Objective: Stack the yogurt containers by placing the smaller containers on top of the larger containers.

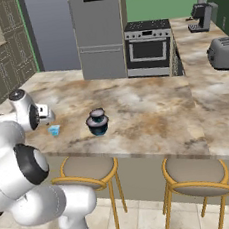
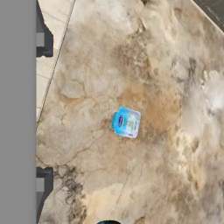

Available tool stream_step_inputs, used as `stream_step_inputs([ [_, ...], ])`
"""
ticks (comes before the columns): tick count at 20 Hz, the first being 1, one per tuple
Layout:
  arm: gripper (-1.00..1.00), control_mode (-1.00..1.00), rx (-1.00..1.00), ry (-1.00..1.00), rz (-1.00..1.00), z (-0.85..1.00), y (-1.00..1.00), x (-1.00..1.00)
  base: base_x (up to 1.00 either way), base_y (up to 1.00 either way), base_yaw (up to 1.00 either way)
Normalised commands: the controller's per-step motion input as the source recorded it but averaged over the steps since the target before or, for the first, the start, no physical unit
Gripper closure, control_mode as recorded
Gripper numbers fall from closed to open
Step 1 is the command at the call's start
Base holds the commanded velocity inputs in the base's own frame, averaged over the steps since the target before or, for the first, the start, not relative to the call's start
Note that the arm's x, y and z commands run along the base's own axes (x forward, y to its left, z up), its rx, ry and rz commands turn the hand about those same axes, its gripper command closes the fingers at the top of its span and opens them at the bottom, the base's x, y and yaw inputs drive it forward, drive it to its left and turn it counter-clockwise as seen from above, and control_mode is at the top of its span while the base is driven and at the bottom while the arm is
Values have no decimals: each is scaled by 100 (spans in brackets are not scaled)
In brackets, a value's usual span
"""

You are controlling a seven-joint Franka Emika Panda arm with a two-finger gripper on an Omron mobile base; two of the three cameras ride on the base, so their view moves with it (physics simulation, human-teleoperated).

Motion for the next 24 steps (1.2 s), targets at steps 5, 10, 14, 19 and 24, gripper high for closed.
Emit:
stream_step_inputs([
  [5,-100,-100,-3,1,-7,-15,8,22,0,0,0],
  [10,-100,-100,0,4,-15,-1,0,14,0,0,0],
  [14,-100,-100,0,5,-18,-6,0,6,0,0,0],
  [19,-100,-100,0,4,-10,-10,0,7,0,0,0],
  [24,-100,-100,2,2,-3,-13,0,24,0,0,0],
])
